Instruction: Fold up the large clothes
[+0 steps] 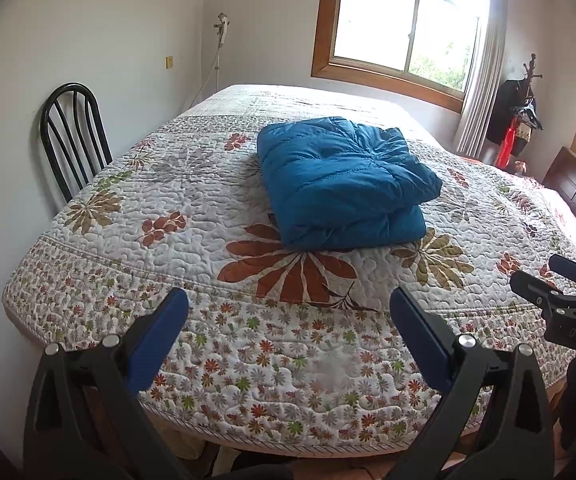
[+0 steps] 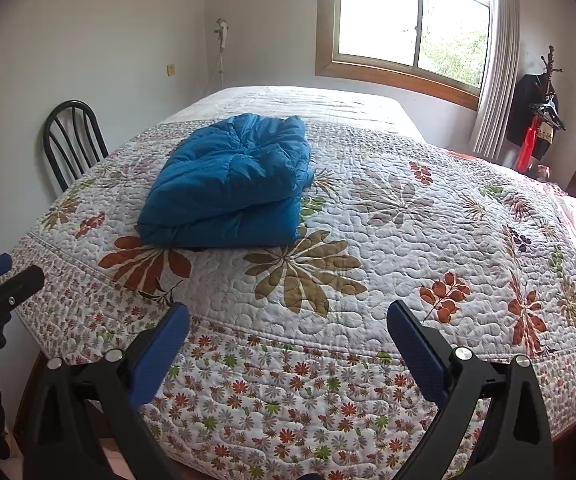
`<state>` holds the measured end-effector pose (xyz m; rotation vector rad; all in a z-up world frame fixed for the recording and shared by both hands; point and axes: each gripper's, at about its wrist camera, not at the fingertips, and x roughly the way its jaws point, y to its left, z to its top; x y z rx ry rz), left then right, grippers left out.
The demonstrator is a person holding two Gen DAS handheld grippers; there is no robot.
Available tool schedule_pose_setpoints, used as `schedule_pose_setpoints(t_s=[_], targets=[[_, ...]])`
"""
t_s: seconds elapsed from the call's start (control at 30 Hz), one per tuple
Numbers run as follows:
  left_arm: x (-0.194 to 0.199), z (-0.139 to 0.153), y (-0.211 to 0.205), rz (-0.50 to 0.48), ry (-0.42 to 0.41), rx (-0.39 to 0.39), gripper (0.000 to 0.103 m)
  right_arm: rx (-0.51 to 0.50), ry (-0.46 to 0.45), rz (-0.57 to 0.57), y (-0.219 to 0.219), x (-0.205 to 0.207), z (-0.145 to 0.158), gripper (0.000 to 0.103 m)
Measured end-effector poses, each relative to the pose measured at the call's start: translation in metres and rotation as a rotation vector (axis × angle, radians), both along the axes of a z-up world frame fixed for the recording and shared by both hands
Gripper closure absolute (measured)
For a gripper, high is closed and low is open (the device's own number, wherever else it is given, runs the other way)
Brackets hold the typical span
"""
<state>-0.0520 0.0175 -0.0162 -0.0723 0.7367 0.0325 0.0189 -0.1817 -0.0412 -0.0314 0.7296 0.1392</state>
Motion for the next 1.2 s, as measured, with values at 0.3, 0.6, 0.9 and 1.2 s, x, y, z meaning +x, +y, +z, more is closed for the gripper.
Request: schedule_pose_setpoints(t_s=[0.3, 0.6, 0.9, 1.2], targets=[[0.0009, -0.0017, -0.0013, -0.002, 0.007, 0.010, 0.003, 0.005, 0.006, 0.002, 0.0005, 0.0017, -0.0016, 0.004], [0.0031, -0.0051, -0.0021, -0.010, 0.020, 0.004, 0.003, 0.006, 0.013, 0.004, 0.0012, 0.0030, -0.0037, 0.004], [0.0044, -0.0052, -0.0030, -0.005, 0.021, 0.012, 0.003, 0.008, 0.014, 0.003, 0.0016, 0.0034, -0.0046, 0.004], [0.0064, -0.0069, -0.0017, -0.005, 0.028, 0.011, 0.003, 0.011, 0.017, 0.004, 0.0014, 0.0046, -0.0071, 0.004]])
